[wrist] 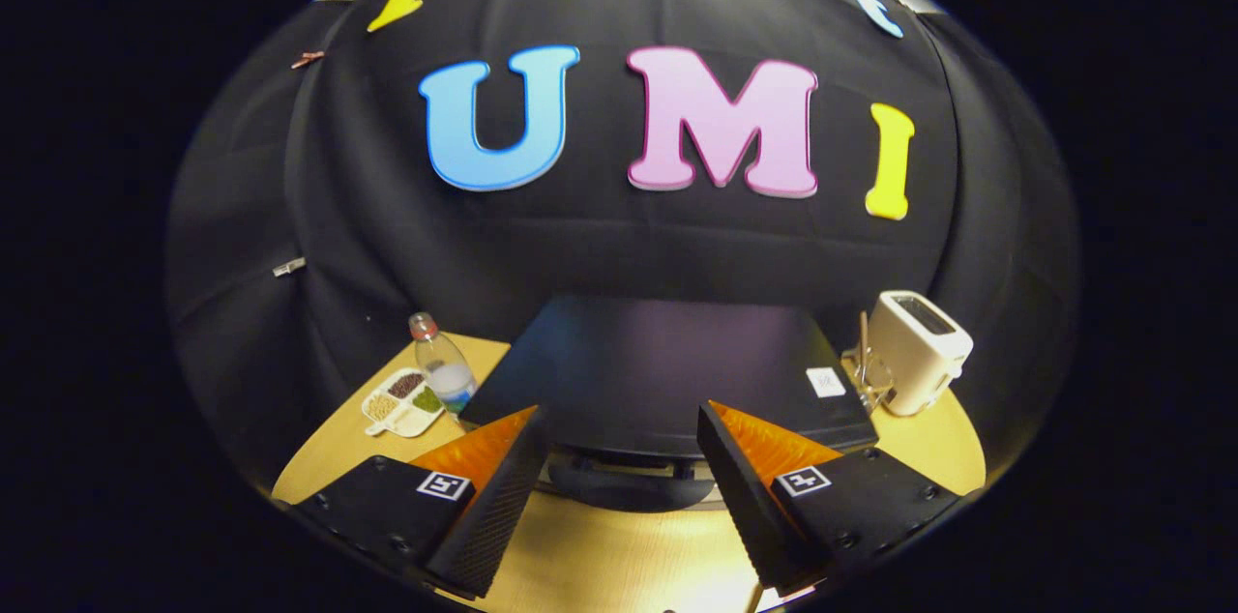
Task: Open the toaster oven, put the food inside, and close the toaster oven door.
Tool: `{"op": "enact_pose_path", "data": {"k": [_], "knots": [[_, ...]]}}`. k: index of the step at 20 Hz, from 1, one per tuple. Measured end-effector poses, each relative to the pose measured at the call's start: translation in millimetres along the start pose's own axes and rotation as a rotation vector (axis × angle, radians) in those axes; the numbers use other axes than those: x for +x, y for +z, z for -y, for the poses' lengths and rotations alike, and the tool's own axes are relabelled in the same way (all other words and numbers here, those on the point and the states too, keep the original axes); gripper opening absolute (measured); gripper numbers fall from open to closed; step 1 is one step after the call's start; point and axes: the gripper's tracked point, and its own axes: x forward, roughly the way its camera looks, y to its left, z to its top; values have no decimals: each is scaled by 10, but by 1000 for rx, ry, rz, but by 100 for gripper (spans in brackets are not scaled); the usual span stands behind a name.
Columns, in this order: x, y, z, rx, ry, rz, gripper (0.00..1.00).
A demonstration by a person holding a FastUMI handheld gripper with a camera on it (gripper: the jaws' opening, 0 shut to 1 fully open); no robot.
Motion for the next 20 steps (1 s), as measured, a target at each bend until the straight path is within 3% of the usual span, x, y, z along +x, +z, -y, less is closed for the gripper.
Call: {"op": "enact_pose_path", "data": {"k": [3,7,12,18,20], "knots": [[137,-173,60,46,-25,-52,99],[145,-266,68,-23,-53,-52,97],[148,-312,67,48,-85,-61,97],[-225,-681,32,36,-50,-136,98],[-413,-964,-12,4,-33,-215,98]]}}
